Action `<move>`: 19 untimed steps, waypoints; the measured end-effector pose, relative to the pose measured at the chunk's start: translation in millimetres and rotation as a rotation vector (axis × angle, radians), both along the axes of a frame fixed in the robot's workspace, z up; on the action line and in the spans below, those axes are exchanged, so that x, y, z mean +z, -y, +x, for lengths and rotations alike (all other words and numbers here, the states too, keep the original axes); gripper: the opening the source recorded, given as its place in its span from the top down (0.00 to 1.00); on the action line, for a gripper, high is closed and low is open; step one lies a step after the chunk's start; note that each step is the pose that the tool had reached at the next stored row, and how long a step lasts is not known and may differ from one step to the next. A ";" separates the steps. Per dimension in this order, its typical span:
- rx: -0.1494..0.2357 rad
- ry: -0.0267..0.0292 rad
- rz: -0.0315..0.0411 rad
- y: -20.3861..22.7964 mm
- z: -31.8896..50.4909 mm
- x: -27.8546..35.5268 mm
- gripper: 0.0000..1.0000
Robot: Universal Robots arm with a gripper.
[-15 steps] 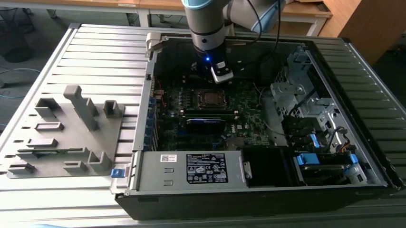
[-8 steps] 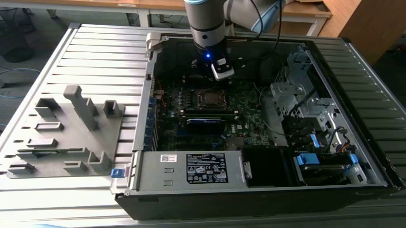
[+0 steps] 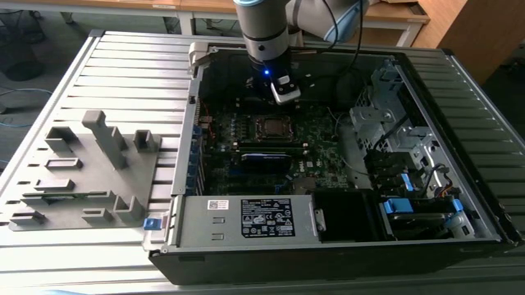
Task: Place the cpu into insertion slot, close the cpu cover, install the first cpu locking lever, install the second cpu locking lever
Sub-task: 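Install the first cpu locking lever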
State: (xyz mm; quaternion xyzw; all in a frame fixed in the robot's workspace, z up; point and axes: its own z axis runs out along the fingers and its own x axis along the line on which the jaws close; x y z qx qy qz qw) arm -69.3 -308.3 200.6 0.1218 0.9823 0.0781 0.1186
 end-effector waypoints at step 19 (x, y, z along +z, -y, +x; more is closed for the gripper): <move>0.000 0.0415 -0.0021 1.5 -7.8 -7.4 0.89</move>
